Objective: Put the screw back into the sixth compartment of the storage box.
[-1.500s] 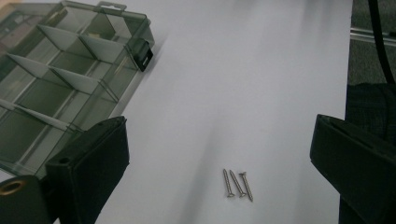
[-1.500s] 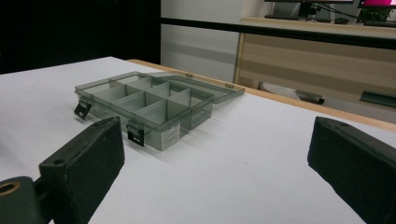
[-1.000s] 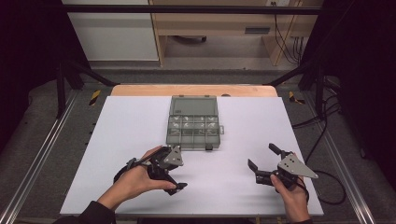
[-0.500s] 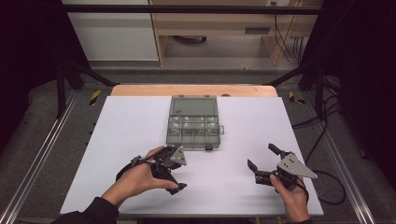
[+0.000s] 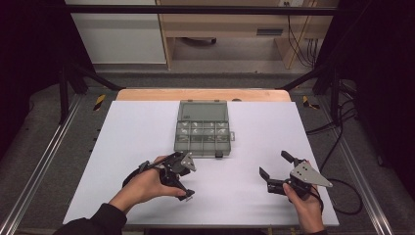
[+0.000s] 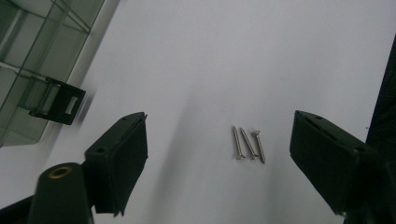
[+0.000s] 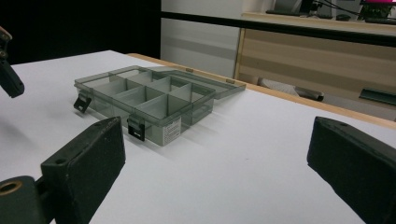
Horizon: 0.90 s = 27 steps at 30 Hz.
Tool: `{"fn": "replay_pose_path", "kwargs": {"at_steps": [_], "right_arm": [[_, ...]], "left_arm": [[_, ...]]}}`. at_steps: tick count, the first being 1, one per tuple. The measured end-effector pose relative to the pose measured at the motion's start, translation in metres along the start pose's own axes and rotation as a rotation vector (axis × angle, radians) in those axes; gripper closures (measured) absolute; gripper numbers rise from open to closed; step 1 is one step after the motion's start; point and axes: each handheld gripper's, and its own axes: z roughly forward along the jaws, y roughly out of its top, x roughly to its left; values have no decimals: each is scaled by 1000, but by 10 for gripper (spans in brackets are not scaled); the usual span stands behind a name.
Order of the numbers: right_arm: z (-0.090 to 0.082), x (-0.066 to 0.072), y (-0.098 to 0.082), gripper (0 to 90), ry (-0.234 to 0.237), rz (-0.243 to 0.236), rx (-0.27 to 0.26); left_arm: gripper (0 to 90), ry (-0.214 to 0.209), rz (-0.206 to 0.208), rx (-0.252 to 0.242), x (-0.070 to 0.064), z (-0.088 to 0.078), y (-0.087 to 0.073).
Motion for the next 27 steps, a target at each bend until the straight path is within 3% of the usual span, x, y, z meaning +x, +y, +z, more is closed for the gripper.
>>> {"fn": "replay_pose_path", "kwargs": {"at_steps": [10,19,27], "right_arm": [[0,0,-1,50,6,4,10],[1,0,-1,49,5,4,10],[1,1,-1,49,5,5,14]], "left_arm": [[469,-35,-15,70,-3,11,1],[561,-52,-31,90,-3,21,-2],[621,-35,-70,84,-2,27,-6]]}}
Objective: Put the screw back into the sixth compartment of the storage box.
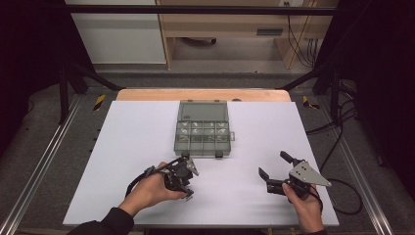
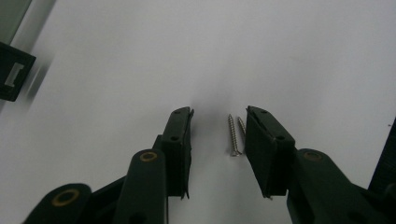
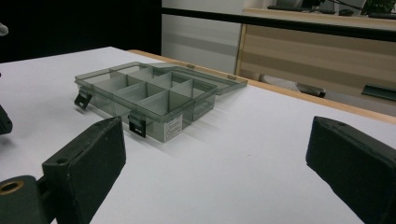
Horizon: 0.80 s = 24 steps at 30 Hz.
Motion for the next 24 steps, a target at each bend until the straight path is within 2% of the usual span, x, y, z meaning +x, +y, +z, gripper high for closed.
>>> {"fn": "replay_pose_path", "kwargs": {"at_steps": [5,10,14,17,24], "right_arm": [[0,0,0,49,1,-5,4],[1,0,0,49,1,-6,4],[1,1,0,49,0,-4,13],[1,1,0,49,0,-4,11],[1,1,-1,47,1,-5,14]], "left_arm": [[651,-3,-27,4,1,3,-3],[671,-15,-37,-2,-1,3,-1],[710,-5,-28,19,-3,4,1],[724,-3,-40,18,-1,5,0],[780,-6,-39,24,-2,7,-1]]}}
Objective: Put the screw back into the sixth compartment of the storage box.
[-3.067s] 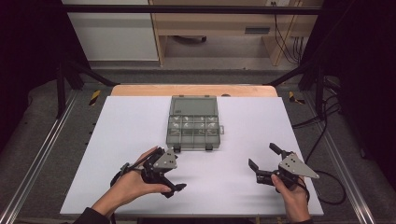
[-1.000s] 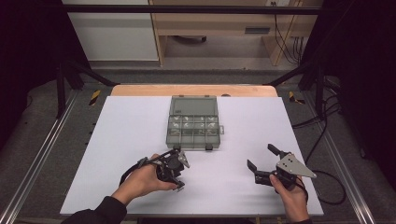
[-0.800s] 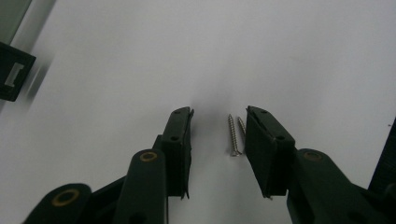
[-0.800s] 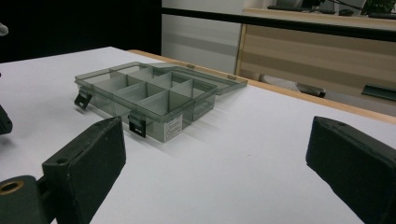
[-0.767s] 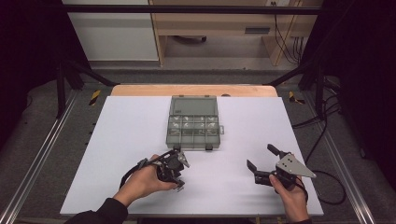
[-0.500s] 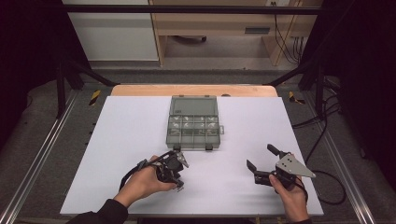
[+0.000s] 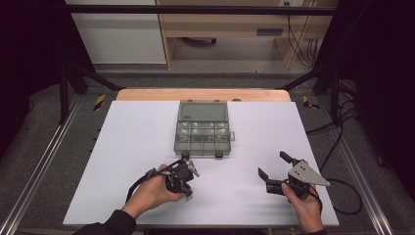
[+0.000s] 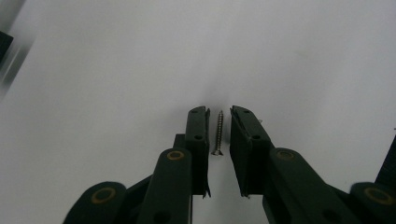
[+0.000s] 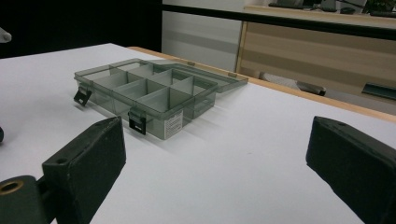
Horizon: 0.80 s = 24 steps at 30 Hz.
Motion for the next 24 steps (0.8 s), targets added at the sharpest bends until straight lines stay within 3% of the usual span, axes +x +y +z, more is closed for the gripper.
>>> {"fn": "replay_pose_path", "kwargs": {"at_steps": [7,14,19,24], "right_arm": [[0,0,0,47,-2,-1,1],[1,0,0,47,-1,-3,1],[1,0,-1,47,0,-6,4],[2,1,-1,47,2,-4,7]], "left_arm": [[869,20,-1,-9,-1,0,-2],[877,12,-21,-43,2,-2,-5],[877,28,-56,-112,9,-8,-3],[876,85,-104,-213,18,-14,-1]]}}
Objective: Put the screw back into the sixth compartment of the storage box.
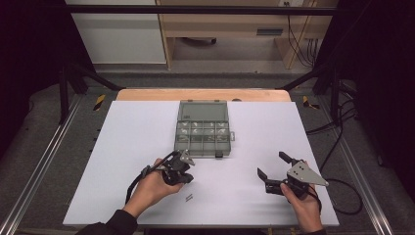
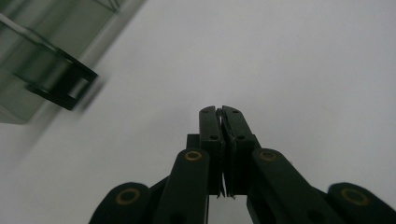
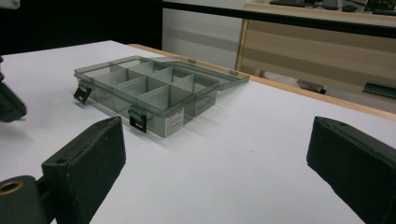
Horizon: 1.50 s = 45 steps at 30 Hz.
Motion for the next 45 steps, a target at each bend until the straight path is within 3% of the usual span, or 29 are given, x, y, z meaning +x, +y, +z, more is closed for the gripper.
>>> {"fn": "replay_pose_path", "kwargs": {"at_steps": [9,14,18,29,33,36,40,45], "right_arm": [[0,0,1,47,5,-4,-2],[-1,1,1,47,9,-1,-4],[0,1,1,47,15,-5,-5],[2,1,-1,46,22,-6,3],[1,1,-1,46,21,-2,5],[1,1,-1,46,21,-1,7],[1,1,-1,44,20,0,8],[1,2,-1,44,18,0,8]], "left_arm": [[877,83,-100,-178,19,-12,18],[877,133,-160,-233,38,-12,26],[877,163,-182,-250,50,-10,30],[871,176,-156,-253,58,6,45],[765,192,-125,-260,57,8,45],[702,194,-109,-298,53,0,45],[561,207,-91,-312,47,-11,43],[346,213,-66,-259,39,-17,36]]}}
